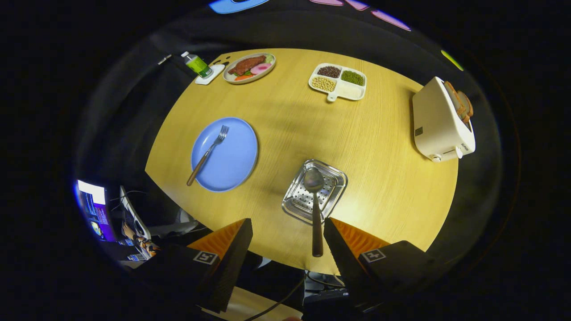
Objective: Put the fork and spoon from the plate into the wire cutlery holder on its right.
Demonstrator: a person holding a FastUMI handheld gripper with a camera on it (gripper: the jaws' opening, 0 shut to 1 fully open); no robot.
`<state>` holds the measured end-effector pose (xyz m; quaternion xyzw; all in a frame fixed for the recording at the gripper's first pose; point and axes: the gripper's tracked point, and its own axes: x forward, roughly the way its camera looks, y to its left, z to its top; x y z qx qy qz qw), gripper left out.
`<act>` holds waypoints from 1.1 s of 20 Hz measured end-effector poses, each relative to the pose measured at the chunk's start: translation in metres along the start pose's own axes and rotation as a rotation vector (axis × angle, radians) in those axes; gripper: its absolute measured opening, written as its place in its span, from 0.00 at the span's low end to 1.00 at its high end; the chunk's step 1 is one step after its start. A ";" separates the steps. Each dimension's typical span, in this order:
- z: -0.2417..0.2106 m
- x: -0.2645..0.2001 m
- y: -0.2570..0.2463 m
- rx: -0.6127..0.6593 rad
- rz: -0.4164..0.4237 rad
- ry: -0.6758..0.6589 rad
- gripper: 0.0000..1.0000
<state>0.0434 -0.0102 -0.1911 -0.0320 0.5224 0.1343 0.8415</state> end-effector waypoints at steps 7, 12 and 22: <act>0.029 -0.021 0.082 0.016 0.080 -0.228 1.00; 0.042 0.011 0.132 -0.022 0.109 -0.259 1.00; 0.055 0.126 0.187 0.043 0.131 -0.119 1.00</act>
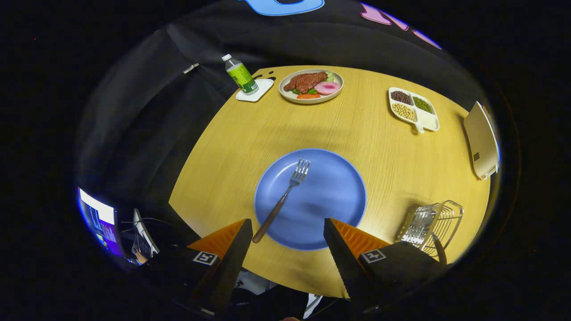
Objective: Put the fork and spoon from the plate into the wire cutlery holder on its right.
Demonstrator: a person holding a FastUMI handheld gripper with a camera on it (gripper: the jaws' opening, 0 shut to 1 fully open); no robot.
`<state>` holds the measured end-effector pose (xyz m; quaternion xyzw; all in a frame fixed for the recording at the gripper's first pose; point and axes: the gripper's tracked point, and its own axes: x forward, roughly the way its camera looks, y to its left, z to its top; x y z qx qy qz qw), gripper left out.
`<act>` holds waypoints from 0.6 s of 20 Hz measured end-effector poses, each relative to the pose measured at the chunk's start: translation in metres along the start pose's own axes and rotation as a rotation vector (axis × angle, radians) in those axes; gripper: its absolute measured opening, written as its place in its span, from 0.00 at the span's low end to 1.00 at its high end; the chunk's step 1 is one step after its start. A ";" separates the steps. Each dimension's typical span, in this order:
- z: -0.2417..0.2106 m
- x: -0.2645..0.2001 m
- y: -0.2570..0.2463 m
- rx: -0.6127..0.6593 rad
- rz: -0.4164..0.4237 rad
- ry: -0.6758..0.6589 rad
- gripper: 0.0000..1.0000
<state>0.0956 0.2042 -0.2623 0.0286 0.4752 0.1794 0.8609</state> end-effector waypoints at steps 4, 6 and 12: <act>-0.005 0.039 0.001 0.053 -0.019 0.053 1.00; -0.011 0.053 0.000 0.066 -0.040 0.078 1.00; -0.015 0.076 -0.008 0.115 -0.088 0.089 0.97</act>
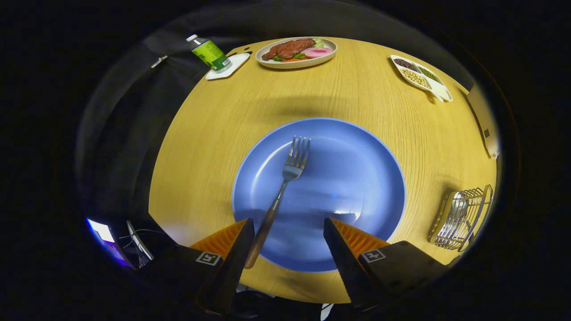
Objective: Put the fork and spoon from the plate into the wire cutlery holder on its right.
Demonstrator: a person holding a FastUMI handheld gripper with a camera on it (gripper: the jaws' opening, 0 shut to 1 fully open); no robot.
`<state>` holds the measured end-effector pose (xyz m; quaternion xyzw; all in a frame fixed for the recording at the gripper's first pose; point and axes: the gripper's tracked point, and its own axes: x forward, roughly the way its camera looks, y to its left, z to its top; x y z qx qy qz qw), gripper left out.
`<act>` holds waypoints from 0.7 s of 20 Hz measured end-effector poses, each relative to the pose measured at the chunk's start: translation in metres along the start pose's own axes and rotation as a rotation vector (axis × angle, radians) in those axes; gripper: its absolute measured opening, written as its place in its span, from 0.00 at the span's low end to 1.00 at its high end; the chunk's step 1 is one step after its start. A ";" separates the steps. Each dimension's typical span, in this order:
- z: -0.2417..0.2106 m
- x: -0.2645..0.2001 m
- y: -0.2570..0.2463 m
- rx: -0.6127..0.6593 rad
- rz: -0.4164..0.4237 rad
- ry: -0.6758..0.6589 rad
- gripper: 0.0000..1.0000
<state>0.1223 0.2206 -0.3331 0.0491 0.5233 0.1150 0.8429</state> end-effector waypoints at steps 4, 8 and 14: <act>-0.004 0.010 0.004 0.048 0.008 0.038 0.76; -0.016 0.015 0.006 0.083 0.005 0.073 0.49; -0.019 0.026 0.005 0.060 0.037 0.075 0.16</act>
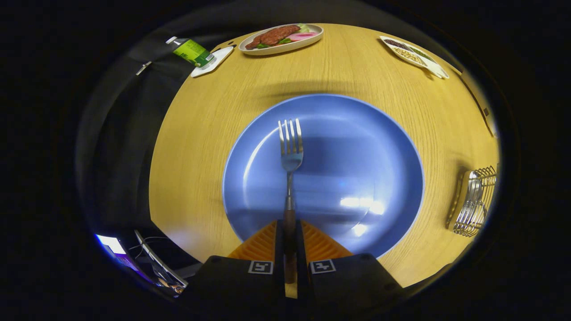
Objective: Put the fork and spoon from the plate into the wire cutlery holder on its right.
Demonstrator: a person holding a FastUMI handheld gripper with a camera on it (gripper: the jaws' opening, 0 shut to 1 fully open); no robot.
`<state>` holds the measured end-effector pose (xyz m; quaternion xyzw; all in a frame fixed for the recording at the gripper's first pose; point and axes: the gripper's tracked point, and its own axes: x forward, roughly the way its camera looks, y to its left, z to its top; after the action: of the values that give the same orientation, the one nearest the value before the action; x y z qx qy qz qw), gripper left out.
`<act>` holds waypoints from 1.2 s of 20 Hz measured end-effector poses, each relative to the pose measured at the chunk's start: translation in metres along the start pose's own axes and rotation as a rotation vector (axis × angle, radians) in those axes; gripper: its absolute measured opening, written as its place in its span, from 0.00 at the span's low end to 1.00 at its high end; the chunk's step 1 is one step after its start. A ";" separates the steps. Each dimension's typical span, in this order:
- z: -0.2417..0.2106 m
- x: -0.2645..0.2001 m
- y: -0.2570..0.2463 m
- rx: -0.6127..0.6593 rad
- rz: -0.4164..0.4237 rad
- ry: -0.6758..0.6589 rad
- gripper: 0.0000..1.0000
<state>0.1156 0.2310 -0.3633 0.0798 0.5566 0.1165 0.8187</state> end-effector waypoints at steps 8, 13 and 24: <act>0.000 -0.030 0.001 -0.056 0.094 -0.060 0.08; -0.006 -0.069 -0.013 -0.086 0.095 -0.065 0.08; -0.014 -0.205 -0.093 -0.227 0.060 -0.056 0.08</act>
<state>0.0401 0.0843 -0.2094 0.0064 0.5142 0.2010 0.8338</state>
